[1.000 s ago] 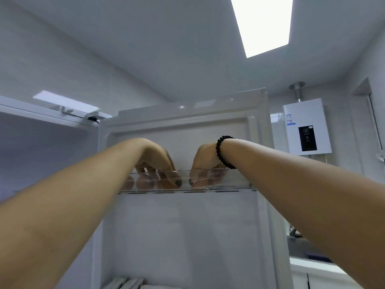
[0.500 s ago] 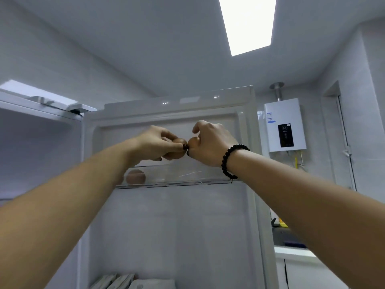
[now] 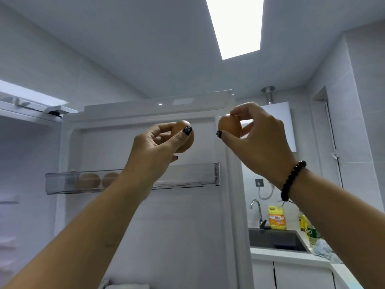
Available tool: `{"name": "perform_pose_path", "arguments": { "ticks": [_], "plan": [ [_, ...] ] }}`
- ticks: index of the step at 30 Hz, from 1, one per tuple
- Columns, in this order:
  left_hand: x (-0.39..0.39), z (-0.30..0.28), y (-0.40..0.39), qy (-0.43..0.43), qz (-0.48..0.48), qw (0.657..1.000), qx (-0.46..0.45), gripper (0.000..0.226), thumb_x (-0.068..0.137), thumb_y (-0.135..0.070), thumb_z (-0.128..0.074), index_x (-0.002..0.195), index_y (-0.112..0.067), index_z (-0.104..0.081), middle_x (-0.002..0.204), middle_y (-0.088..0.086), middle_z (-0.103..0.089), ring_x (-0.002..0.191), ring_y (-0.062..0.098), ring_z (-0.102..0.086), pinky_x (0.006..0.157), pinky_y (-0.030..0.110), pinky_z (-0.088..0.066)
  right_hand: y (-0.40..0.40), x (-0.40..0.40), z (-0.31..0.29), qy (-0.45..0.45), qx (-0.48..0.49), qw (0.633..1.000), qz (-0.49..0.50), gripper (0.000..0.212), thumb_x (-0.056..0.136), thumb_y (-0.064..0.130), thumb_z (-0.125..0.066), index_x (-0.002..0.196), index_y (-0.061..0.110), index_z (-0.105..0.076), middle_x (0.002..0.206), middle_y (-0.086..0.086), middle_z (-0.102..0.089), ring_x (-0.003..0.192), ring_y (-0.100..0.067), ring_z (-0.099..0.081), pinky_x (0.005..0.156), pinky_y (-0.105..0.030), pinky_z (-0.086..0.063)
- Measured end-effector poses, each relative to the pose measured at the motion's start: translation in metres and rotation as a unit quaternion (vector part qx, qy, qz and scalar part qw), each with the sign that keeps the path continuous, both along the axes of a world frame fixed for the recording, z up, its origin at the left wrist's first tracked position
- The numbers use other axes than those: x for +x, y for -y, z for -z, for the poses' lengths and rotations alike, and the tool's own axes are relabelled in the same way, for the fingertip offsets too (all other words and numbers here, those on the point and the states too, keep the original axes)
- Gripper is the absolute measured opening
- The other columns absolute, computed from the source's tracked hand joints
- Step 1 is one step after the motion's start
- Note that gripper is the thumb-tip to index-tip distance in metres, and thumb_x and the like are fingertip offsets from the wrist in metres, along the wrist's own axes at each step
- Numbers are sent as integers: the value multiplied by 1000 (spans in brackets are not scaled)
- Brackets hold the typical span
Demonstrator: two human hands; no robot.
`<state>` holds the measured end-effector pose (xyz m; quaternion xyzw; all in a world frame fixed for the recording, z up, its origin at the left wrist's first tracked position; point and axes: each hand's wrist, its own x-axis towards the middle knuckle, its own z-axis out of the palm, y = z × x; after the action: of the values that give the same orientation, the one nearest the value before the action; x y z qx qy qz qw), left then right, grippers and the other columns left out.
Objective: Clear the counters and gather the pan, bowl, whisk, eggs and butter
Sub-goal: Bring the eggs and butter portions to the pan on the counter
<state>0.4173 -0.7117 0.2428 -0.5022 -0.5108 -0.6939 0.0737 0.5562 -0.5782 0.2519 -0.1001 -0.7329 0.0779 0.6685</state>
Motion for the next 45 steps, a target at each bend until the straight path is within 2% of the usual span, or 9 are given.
{"name": "perform_pose_path", "arguments": {
  "ticks": [3,10,18,23,27,30,32,35,45],
  "plan": [
    [28,16,-22,17,39,999,-1,52,63,-46,-71,111,-26,-66,100,-4,-74,95,13,-71,80,28,-54,-20,30,7,5,5,1000,3,35,76,32,-75,106,25,-58,97,15,-61,75,1,-61,64,2,-38],
    [100,38,-105,65,114,991,6,52,62,-45,-70,111,-26,-67,99,-3,-76,96,14,-71,81,31,-52,-94,114,20,24,10,999,19,46,76,29,-78,117,25,-58,98,17,-58,73,5,-58,68,-6,-43],
    [184,65,-211,135,171,976,13,48,65,-39,-68,111,-24,-66,102,4,-75,95,16,-72,75,28,-50,-181,209,38,63,2,998,3,46,76,24,-78,118,26,-60,105,13,-63,81,-2,-64,68,-11,-53],
    [207,98,-261,187,188,964,2,47,64,-38,-68,109,-24,-66,98,4,-76,93,17,-72,75,29,-49,-226,238,64,71,-33,997,-29,43,74,26,-79,113,29,-61,104,12,-66,83,-4,-66,70,-14,-55],
    [211,127,-302,233,199,952,-19,43,70,-36,-68,111,-22,-67,96,5,-76,88,14,-73,71,28,-46,-263,245,91,65,-75,994,-54,41,73,26,-79,108,35,-60,101,17,-65,82,0,-66,65,-11,-53],
    [207,148,-333,270,202,941,-25,44,69,-33,-69,111,-20,-68,96,6,-76,90,20,-71,70,29,-46,-293,241,112,67,-112,989,-66,40,73,27,-79,108,35,-62,99,19,-66,83,-1,-66,67,-16,-56],
    [200,159,-354,289,200,936,-26,42,68,-32,-69,108,-20,-68,95,6,-76,89,20,-71,72,31,-47,-315,234,125,67,-135,986,-72,38,73,27,-79,105,38,-62,95,21,-66,85,2,-65,66,-15,-55],
    [184,177,-392,311,203,928,-31,40,66,-32,-69,104,-20,-69,94,7,-76,89,22,-70,74,32,-47,-355,215,145,79,-162,981,-74,37,74,25,-79,103,40,-61,95,21,-66,86,5,-63,65,-12,-53],
    [96,215,-529,352,190,916,-40,42,59,-37,-71,99,-25,-70,94,6,-76,97,28,-69,74,34,-47,-485,124,173,89,-216,969,-78,37,74,19,-79,103,37,-64,97,16,-67,86,2,-64,68,-16,-54]
  ]
}}
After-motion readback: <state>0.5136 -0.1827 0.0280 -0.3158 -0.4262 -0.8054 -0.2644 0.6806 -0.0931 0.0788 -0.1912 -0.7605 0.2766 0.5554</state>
